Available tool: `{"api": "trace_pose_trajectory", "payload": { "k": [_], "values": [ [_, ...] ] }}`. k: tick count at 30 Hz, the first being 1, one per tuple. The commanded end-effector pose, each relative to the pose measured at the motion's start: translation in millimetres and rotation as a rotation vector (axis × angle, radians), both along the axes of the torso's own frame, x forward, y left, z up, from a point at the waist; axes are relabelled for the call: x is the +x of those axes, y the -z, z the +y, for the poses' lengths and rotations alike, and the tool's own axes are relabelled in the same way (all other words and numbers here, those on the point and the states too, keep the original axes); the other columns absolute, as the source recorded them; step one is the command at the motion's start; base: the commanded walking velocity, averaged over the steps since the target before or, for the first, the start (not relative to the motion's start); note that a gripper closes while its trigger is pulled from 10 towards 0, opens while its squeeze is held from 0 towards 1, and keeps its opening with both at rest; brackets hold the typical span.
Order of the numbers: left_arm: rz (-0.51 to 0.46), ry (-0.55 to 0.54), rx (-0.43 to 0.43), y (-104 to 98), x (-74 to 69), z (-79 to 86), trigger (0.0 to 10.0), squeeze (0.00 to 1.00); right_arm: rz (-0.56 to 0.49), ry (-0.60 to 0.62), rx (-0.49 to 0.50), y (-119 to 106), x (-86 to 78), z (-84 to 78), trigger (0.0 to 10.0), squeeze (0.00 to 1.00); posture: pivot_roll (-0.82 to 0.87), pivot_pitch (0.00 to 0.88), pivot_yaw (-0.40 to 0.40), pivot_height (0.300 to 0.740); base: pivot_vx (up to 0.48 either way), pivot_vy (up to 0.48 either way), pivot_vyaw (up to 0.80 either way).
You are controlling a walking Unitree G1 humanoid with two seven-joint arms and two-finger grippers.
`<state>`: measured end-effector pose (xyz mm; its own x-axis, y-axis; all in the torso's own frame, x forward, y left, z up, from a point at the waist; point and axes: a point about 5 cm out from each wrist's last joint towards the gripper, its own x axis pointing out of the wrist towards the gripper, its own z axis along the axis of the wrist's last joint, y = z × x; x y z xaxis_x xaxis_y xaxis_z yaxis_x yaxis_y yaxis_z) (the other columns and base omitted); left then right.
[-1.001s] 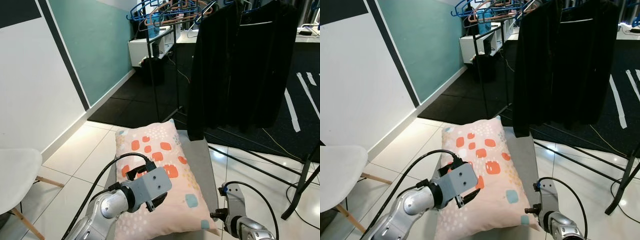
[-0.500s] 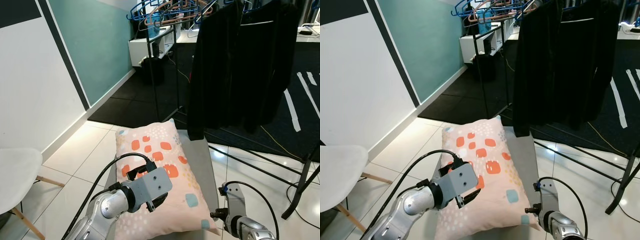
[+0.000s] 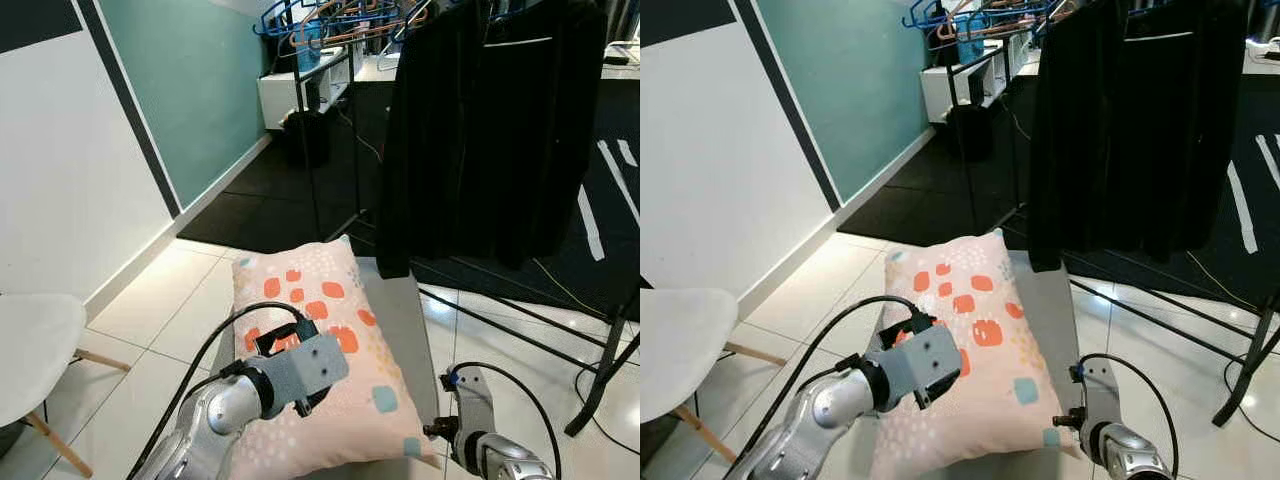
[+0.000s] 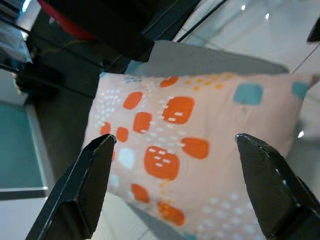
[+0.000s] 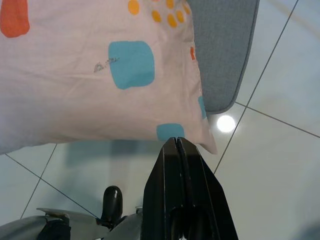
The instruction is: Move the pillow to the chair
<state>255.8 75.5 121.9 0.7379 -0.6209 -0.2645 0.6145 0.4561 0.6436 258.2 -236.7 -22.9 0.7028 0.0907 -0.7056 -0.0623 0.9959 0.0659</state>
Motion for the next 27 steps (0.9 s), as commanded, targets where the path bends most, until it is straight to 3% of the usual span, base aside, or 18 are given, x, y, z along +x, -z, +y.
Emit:
{"api": "trace_pose_trajectory", "payload": {
  "k": [1,2,3,5,6,7,8,9,10,11,12,13,15,17,19,20,22,27],
  "values": [
    [-0.008,0.011,0.01,-3,-0.9,2.6,10.0,0.0,-0.001,0.004,0.023,1,0.6,4.9,10.0,0.0,-0.13,0.051,0.094,0.74,0.0,0.0,0.0],
    [0.04,-0.018,-0.073,-5,0.6,5.3,10.0,0.0,0.0,0.005,0.023,1,0.3,4.3,10.0,0.0,-0.13,0.052,0.091,0.74,0.0,0.0,0.0],
    [0.04,-0.018,-0.073,-5,0.6,5.3,10.0,0.0,0.0,0.005,0.023,1,0.3,4.3,10.0,0.0,-0.13,0.052,0.091,0.74,0.0,0.0,0.0],
    [0.085,-0.111,-0.211,-12,5.3,15.4,10.0,0.0,0.001,0.005,0.02,1,0.0,3.1,10.0,0.0,-0.13,0.051,0.084,0.74,0.0,0.0,0.0],
    [0.085,-0.111,-0.211,-12,5.3,15.4,10.0,0.0,0.001,0.005,0.02,1,0.0,3.1,10.0,0.0,-0.13,0.051,0.084,0.74,0.0,0.0,0.0],
    [0.091,-0.185,-0.305,-15,11.0,25.8,10.0,0.0,0.002,0.003,0.009,1,-0.1,1.9,10.0,0.0,-0.13,0.051,0.074,0.74,0.0,0.0,0.0],
    [0.091,-0.185,-0.305,-15,11.0,25.8,10.0,0.0,0.002,0.003,0.009,1,-0.1,1.9,10.0,0.0,-0.13,0.051,0.074,0.74,0.0,0.0,0.0],
    [0.118,-0.294,-0.43,-16,19.0,43.5,10.0,0.0,0.001,-0.003,-0.008,0,0.3,1.0,10.0,0.0,-0.13,0.049,0.068,0.74,0.0,0.0,0.0],
    [0.118,-0.294,-0.43,-16,19.0,43.5,10.0,0.0,0.001,-0.003,-0.008,0,0.3,1.0,10.0,0.0,-0.13,0.049,0.068,0.74,0.0,0.0,0.0],
    [0.167,-0.407,-0.535,-9,25.4,64.2,10.0,0.0,-0.011,-0.01,-0.027,-1,1.4,0.1,10.0,0.0,-0.15,0.051,0.068,0.74,0.0,0.0,0.0],
    [0.22,-0.509,-0.579,3,28.9,83.1,10.0,0.0,-0.027,-0.019,-0.039,-3,3.0,0.2,10.0,0.0,-0.15,0.05,0.068,0.74,0.0,0.0,0.0],
    [0.238,-0.574,-0.549,14,30.0,96.5,10.0,0.0,-0.049,-0.027,-0.043,-5,5.5,0.8,10.0,0.0,-0.16,0.048,0.067,0.74,0.0,0.0,0.0],
    [0.263,-0.706,-0.644,29,33.1,118.6,10.0,0.0,-0.102,-0.023,-0.042,-12,13.0,1.7,10.0,0.0,-0.16,0.045,0.065,0.74,0.0,0.0,0.0],
    [0.263,-0.744,-0.675,33,33.7,123.4,10.0,0.0,-0.116,-0.021,-0.041,-14,15.1,1.9,10.0,0.0,-0.16,0.045,0.065,0.74,0.0,0.0,0.0],
    [0.411,-0.9,-0.783,65,30.6,134.2,10.0,0.0,-0.174,-0.032,-0.037,-23,25.1,5.9,10.0,0.0,-0.17,0.038,0.059,0.74,0.0,0.0,0.0],
    [0.411,-0.9,-0.783,65,30.6,134.2,10.0,0.0,-0.174,-0.032,-0.037,-23,25.1,5.9,10.0,0.0,-0.17,0.038,0.059,0.74,0.0,0.0,0.0],
    [0.544,-0.999,-0.855,91,24.3,135.9,10.0,0.0,-0.217,-0.047,-0.01,-31,34.4,11.8,10.0,0.0,-0.18,0.035,0.056,0.74,0.0,0.0,0.0],
    [0.582,-1.103,-0.779,116,16.0,136.6,10.0,0.0,-0.284,-0.091,0.147,-46,49.1,27.0,10.0,0.0,-0.19,0.028,0.049,0.74,0.0,0.0,0.0]
  ]
}}
